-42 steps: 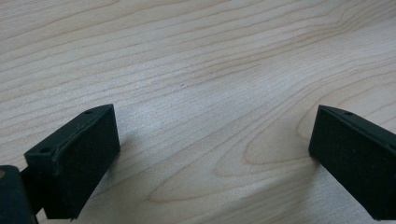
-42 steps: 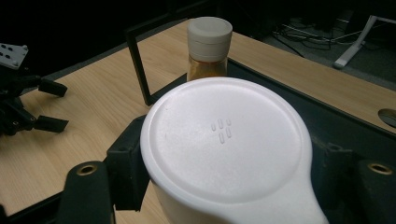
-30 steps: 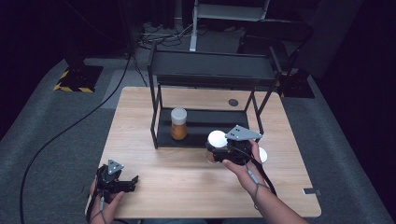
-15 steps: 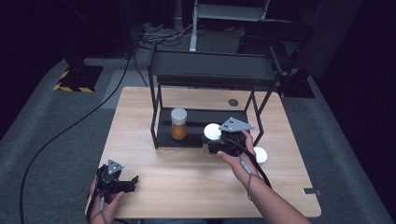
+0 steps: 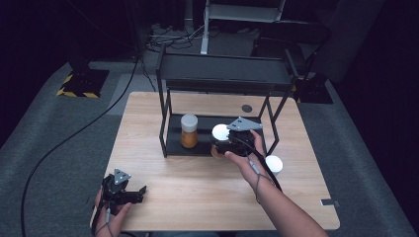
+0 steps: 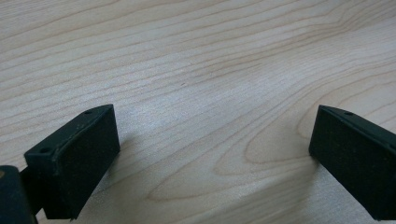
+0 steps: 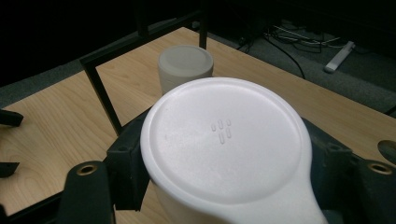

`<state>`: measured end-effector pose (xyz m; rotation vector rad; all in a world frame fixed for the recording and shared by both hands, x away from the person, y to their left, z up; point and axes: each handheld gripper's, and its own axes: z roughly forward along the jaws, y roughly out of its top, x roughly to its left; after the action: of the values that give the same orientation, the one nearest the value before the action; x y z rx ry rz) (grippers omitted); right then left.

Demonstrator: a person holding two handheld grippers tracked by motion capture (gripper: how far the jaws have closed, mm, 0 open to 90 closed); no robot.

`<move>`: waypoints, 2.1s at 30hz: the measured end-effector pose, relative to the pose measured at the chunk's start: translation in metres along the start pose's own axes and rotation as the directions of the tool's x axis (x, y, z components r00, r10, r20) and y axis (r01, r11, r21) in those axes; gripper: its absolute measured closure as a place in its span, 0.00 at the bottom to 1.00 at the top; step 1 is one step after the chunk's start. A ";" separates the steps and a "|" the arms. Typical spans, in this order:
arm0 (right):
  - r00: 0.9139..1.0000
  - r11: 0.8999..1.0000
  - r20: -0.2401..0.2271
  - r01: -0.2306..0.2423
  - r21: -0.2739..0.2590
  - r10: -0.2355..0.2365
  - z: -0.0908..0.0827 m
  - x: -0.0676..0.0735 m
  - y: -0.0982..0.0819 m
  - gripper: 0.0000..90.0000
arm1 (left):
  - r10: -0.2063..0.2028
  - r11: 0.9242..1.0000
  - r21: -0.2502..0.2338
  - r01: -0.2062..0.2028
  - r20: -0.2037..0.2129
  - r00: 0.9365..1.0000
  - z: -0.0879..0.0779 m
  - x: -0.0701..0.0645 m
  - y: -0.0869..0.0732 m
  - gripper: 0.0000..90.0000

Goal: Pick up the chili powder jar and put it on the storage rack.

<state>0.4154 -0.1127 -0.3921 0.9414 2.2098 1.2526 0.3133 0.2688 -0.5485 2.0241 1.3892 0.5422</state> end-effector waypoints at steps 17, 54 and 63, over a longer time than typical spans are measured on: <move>0.999 1.000 0.022 -0.026 0.013 0.026 0.024 -0.019 0.003 0.34 | -0.009 1.000 0.005 0.009 -0.008 1.000 0.001 0.000 0.001 0.01; 0.996 0.996 0.067 -0.063 0.059 0.059 0.072 -0.029 -0.013 0.34 | -0.020 1.000 0.005 0.020 -0.018 1.000 0.003 0.000 0.003 0.00; 0.996 0.995 0.063 -0.073 0.065 0.069 0.081 -0.027 -0.016 0.34 | -0.019 1.000 0.006 0.020 -0.018 1.000 0.003 0.000 0.003 0.00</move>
<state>0.4804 -0.0920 -0.4453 1.0779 2.2015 1.1711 0.3171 0.2674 -0.5485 2.0128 1.4211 0.5494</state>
